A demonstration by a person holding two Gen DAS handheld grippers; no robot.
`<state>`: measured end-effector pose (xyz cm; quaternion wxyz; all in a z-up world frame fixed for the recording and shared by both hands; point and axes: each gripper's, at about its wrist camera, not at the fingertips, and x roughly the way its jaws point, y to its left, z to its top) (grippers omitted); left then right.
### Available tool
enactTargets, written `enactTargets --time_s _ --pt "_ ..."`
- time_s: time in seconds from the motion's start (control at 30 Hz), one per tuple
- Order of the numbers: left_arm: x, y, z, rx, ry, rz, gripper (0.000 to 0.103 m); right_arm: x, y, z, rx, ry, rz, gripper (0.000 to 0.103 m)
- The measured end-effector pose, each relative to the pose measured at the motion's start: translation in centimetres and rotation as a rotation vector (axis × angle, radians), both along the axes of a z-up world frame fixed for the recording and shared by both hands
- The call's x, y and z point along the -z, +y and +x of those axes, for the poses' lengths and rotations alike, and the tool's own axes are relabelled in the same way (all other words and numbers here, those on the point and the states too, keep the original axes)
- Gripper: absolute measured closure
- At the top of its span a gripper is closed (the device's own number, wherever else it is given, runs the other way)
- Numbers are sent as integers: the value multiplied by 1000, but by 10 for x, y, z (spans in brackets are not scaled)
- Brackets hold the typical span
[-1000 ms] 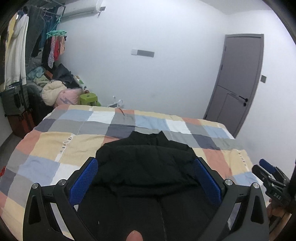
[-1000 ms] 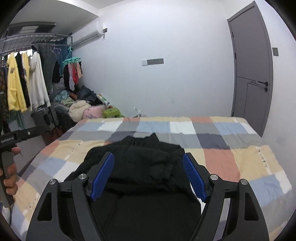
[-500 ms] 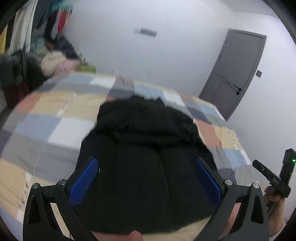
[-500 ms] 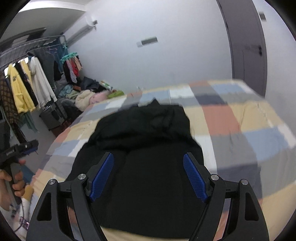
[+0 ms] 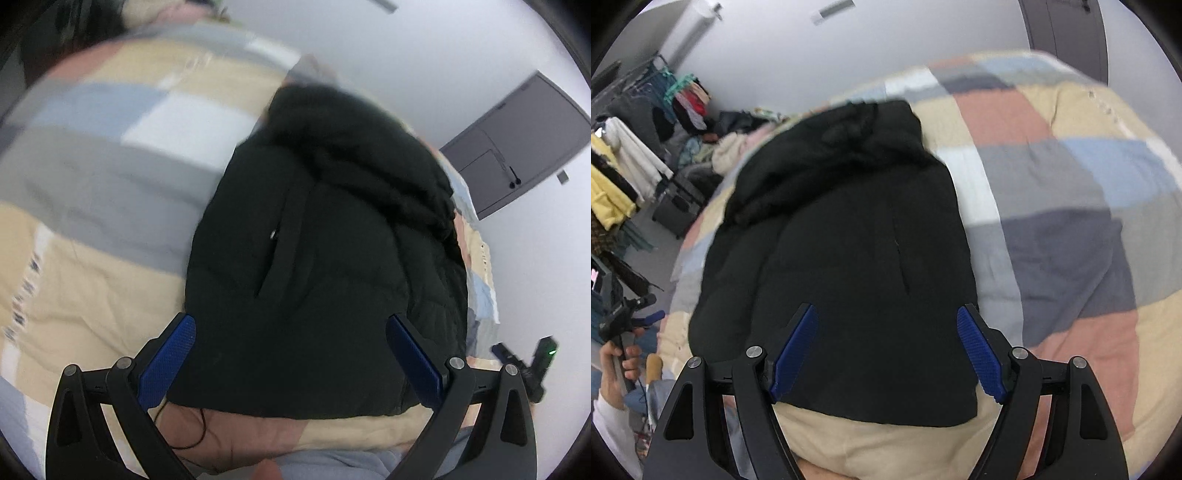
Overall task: Fold large clothes
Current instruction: 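Lift the hem with both grippers and fold it over toward the collar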
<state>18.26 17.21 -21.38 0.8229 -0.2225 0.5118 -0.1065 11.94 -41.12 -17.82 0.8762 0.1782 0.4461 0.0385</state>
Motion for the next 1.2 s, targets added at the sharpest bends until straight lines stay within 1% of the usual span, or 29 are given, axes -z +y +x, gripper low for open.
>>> enactTargets --time_s 0.07,0.13,0.2,0.27,0.4,0.53,0.6,0.7,0.73,0.77,0.83,0.87,0.97,1.07,1.13,1.2 --pt "16 5 8 4 54 -6 0 14 -7 4 5 39 28 26" --pt "28 9 14 7 97 -8 0 27 -16 6 18 72 77 25" --pt "45 16 21 -3 161 -26 0 38 -24 10 30 107 135 24" --pt "59 25 28 -19 202 -54 0 46 -31 12 48 133 170 23" --pt "80 39 39 -25 248 -80 0 63 -47 14 107 190 239 18" --pt "106 54 50 -37 299 -137 0 83 -62 16 165 253 290 17" --pt "118 56 55 -15 323 -181 0 92 -63 18 177 278 332 16" --pt "129 54 59 27 334 -228 0 104 -64 20 172 309 408 16" --pt "131 52 61 42 332 -245 0 104 -63 19 170 307 414 16" --pt "132 50 62 63 331 -278 0 103 -61 20 162 301 426 15" --pt "131 47 62 91 325 -322 1 98 -59 18 133 270 480 15" --pt "128 43 62 114 312 -349 1 96 -57 18 120 261 498 15" --pt "118 36 59 164 278 -400 1 88 -47 15 58 215 538 15" --pt "114 29 58 198 258 -412 1 80 -38 14 1 186 578 14" --pt "119 27 61 198 271 -396 2 78 -33 15 -14 183 561 14" --pt "129 29 67 185 300 -381 2 80 -32 17 2 198 543 15"
